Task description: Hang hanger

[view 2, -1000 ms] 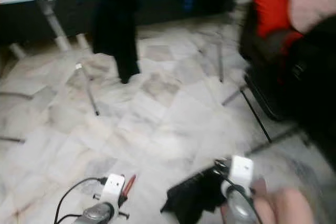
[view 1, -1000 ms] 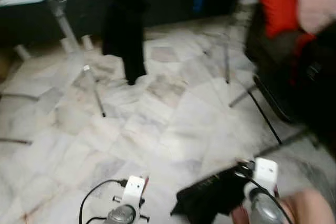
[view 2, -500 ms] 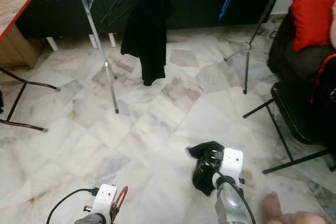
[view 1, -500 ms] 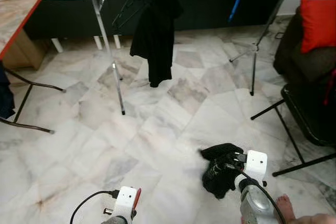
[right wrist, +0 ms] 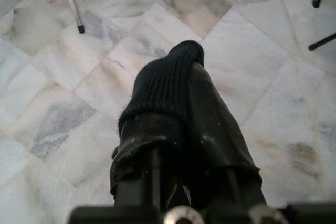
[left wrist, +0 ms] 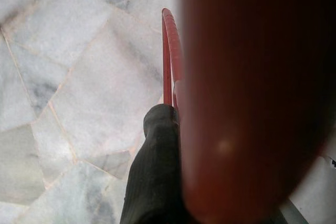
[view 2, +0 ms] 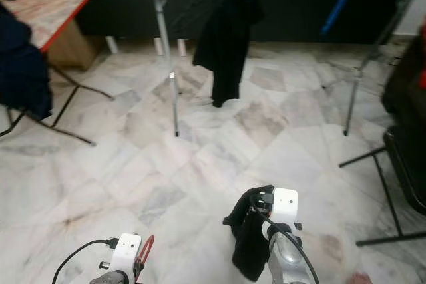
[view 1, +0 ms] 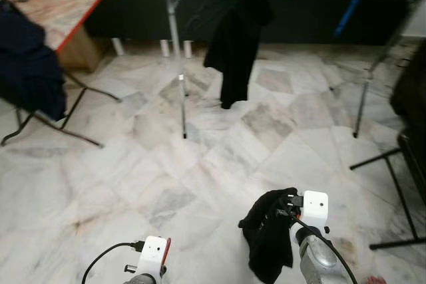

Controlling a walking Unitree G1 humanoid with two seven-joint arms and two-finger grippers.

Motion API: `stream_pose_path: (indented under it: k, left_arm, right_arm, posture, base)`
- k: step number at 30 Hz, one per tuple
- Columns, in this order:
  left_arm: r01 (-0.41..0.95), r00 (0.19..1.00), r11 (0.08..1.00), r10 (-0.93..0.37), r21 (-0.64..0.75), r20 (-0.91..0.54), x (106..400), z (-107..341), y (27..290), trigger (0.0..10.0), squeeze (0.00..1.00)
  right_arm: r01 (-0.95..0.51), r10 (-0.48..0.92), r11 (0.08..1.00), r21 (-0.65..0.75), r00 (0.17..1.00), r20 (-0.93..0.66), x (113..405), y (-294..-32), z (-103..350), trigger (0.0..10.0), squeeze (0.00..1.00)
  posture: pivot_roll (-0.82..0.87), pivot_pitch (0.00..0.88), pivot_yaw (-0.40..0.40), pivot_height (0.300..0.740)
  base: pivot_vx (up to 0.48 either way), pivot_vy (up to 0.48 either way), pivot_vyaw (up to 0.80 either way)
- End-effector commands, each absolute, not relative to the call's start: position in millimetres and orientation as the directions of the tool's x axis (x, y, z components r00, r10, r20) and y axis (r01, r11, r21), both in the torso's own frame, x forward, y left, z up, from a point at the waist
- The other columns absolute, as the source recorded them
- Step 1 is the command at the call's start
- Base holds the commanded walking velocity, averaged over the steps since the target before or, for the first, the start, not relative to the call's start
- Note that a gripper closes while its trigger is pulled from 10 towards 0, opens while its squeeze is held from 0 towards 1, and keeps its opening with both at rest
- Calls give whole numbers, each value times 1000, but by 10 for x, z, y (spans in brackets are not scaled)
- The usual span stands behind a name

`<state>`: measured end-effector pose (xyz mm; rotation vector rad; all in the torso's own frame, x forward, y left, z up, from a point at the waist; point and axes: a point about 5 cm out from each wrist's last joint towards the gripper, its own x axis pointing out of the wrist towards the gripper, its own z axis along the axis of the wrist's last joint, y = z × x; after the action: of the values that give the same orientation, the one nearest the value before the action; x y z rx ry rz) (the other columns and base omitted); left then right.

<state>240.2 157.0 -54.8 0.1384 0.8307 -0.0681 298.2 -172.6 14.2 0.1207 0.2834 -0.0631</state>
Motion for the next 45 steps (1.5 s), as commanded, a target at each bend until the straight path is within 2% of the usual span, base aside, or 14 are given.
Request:
stream_pose_path:
  k: [1, 11, 27, 41, 45]
  left_arm:
    - [110, 651, 990, -4, 90, -759, 2330, -598, 1576, 10000, 0]
    - [87, 648, 994, -6, 67, -761, 2318, -606, 1569, 10000, 0]
    - [84, 646, 994, 1, 72, -763, 2315, -608, 1576, 10000, 0]
    - [115, 657, 989, -6, 92, -754, 2326, -598, 1585, 10000, 0]
    - [124, 683, 987, -13, 98, -731, 2354, -573, 1573, 10000, 0]
  right_arm:
    - [93, -56, 989, 117, 956, -288, 2967, -1758, 129, 10000, 0]
    - [99, -62, 989, 112, 953, -298, 2951, -1773, 110, 10000, 0]
    - [96, -58, 989, 115, 953, -297, 2967, -1750, 120, 10000, 0]
    - [94, -55, 988, 119, 954, -294, 2972, -1731, 123, 10000, 0]
    - [96, -59, 989, 114, 956, -286, 3023, -1752, 171, 10000, 0]
  posture:
    - [-3, 180, 6, 740]
    - [-2, 180, 5, 740]
    - [-1, 171, 12, 740]
    - [1, 154, 17, 740]
    - [5, 158, 13, 740]
  base:
    - [0, 0, 0]
    - [0, 0, 0]
    - [0, 388, 0]
    - [0, 0, 0]
    - [0, 0, 0]
